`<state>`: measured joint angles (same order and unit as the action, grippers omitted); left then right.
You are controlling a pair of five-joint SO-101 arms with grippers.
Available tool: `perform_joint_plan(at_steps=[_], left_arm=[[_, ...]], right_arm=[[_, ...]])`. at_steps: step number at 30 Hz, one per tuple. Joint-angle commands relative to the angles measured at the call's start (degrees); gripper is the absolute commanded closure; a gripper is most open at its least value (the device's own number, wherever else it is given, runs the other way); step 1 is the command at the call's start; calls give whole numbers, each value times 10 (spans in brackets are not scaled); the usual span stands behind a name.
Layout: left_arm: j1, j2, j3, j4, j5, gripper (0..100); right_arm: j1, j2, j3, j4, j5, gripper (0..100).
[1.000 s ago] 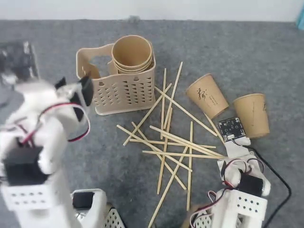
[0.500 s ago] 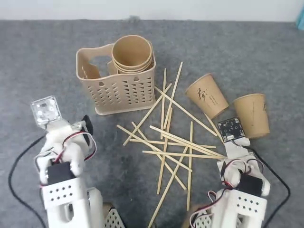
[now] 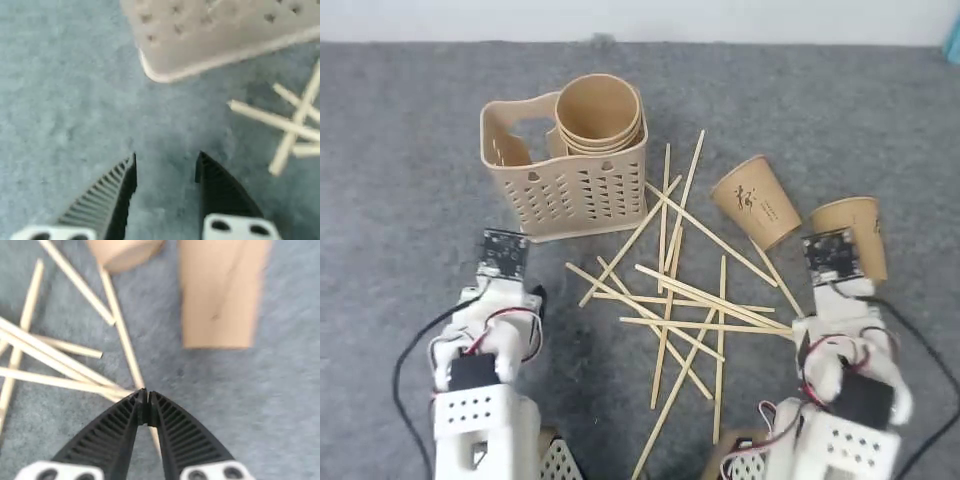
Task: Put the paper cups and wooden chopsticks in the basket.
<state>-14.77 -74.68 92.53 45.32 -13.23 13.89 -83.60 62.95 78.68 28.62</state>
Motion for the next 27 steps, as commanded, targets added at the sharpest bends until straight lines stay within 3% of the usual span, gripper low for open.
perform_joint_plan(at_steps=[1,10,18,27], left_arm=[[41,-43,12,23,-16,819],[20,-157,36,84,-16,819],[19,-251,44,158,-43,819],[20,-256,44,161,-52,819]], right_arm=[[2,22,-126,12,0,991],[-21,307,-309,-3,-142,969],[-20,644,-531,7,-274,880],[-23,968,-845,78,-349,858]])
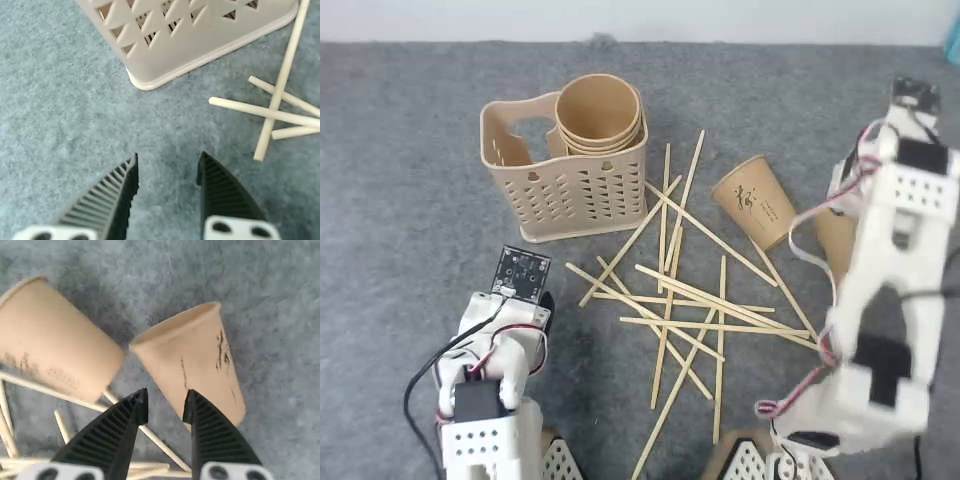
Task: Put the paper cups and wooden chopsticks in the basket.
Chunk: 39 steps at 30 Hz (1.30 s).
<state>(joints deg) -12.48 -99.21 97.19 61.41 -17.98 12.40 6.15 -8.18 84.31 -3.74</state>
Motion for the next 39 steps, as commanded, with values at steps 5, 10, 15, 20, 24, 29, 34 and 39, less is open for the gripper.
perform_joint_plan(at_steps=[5,10,15,20,24,29,34,39], left_arm=[[-3,-10,-3,-11,-4,819],[-3,-10,-3,-11,-4,819],[-3,-10,-3,-11,-4,819],[-3,-10,-3,-11,-4,819],[-3,-10,-3,-11,-4,819],[-3,-10,-3,-12,-5,819],[-3,-10,-3,-12,-5,819],[-4,-10,-3,-12,-5,819]], right_arm=[[-31,210,-301,32,-37,859],[-68,293,-435,86,-36,859],[-71,369,-488,149,-32,907],[-39,413,-528,187,8,986],[-3,407,-505,188,11,992],[25,348,-421,188,14,992],[21,224,-301,188,38,992],[20,48,-212,187,78,992]])
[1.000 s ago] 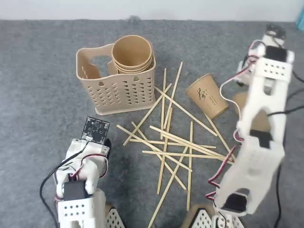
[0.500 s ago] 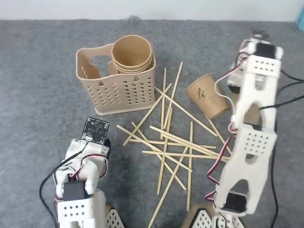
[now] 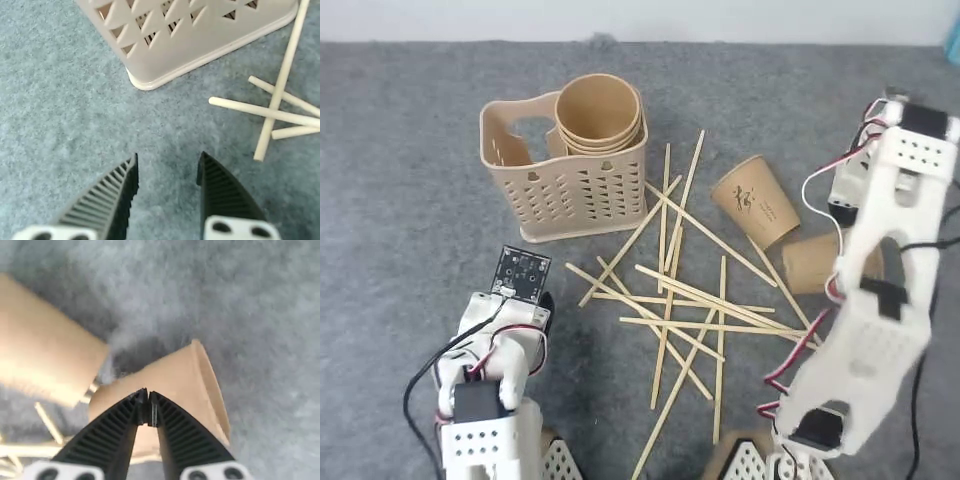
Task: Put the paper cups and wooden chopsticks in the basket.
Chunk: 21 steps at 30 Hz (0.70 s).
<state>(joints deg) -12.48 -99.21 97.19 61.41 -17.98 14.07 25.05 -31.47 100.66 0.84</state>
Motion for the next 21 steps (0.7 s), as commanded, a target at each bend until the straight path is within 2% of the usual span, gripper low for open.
perform_joint_plan(at_steps=[1,5,12,14,18,21], left_arm=[[-5,-10,-3,-12,-5,819],[-6,-10,-3,-10,-5,819],[-6,-10,-3,-8,-5,820],[-6,-10,-3,-8,-5,820],[-6,-10,-3,-8,-5,821],[-6,-10,-3,-8,-5,821]], right_arm=[[5,-174,33,23,48,992],[39,-259,81,19,79,992],[106,-221,166,-14,102,992],[110,-197,180,-22,115,992],[92,-175,194,-12,203,987],[90,-173,195,-6,212,916]])
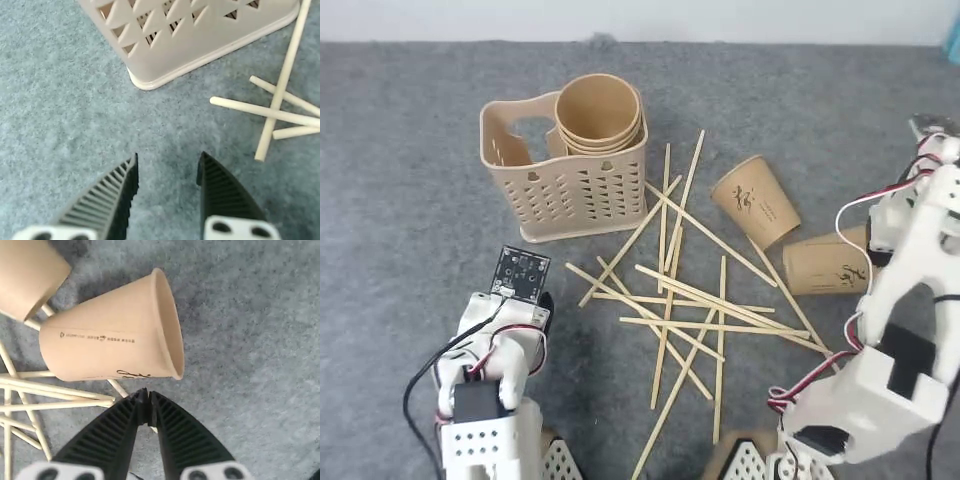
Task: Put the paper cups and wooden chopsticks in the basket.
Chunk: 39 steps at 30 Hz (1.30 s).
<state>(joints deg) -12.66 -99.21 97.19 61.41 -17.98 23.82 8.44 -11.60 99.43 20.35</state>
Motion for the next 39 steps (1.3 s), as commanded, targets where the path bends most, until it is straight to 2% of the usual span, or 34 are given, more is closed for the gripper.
perform_joint_plan(at_steps=[1,6,17,20,23,24,25,33,39], left_arm=[[-4,-10,-3,-8,-4,821],[-4,-10,-3,-8,-4,821],[-4,-10,-3,-8,-4,821],[-4,-10,-3,-8,-4,821],[-4,-10,-3,-9,-4,821],[-4,-10,-3,-9,-4,821],[-4,-10,-3,-9,-4,821],[-4,-10,-3,-10,-4,821],[-4,-10,-3,-9,-4,821]], right_arm=[[-7,-7,-3,7,18,883],[-5,-2,6,-1,75,786],[-8,-2,106,-131,101,786],[-8,-2,127,-160,99,834],[-9,-2,139,-181,98,984],[-9,-2,141,-183,98,997],[-8,-2,141,-183,98,972],[21,-14,126,-172,102,990],[76,-63,45,-102,119,990]])
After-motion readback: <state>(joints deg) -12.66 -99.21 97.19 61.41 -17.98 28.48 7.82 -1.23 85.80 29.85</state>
